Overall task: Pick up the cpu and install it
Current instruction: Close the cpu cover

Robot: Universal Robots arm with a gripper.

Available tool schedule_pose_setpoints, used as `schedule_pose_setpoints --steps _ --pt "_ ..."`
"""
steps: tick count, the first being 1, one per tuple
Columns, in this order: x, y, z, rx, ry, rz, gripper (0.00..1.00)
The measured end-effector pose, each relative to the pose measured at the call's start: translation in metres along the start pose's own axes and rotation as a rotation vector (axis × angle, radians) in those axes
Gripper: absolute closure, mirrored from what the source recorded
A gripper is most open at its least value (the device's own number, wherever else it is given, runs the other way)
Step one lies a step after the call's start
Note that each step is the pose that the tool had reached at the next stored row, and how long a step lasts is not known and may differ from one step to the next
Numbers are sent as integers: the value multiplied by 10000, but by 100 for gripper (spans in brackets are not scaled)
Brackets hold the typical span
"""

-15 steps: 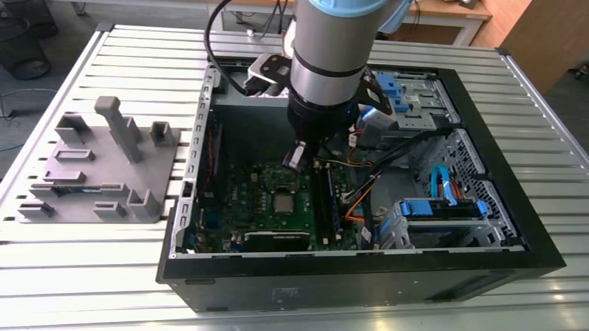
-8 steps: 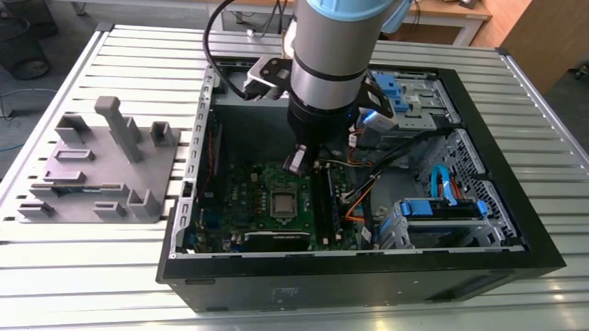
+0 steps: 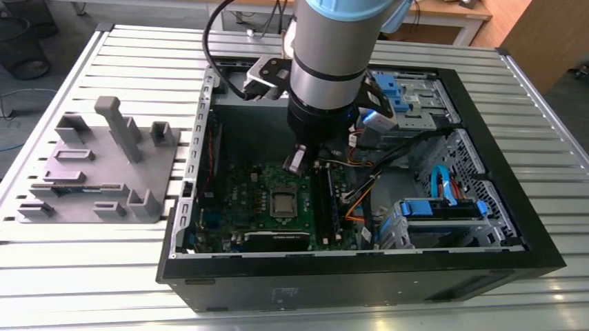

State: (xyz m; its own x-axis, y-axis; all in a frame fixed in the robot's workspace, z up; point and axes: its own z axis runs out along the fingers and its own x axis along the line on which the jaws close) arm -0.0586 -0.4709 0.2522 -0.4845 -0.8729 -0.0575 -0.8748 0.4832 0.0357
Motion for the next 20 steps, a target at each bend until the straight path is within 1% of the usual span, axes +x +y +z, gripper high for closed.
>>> schedule_pose_setpoints --steps 5,14,17,20 --pt "16 30 1 5 -2 1 89" --pt "20 36 1 5 0 2 89" --pt "22 39 3 19 25 2 89" --pt "26 46 8 54 87 2 89"
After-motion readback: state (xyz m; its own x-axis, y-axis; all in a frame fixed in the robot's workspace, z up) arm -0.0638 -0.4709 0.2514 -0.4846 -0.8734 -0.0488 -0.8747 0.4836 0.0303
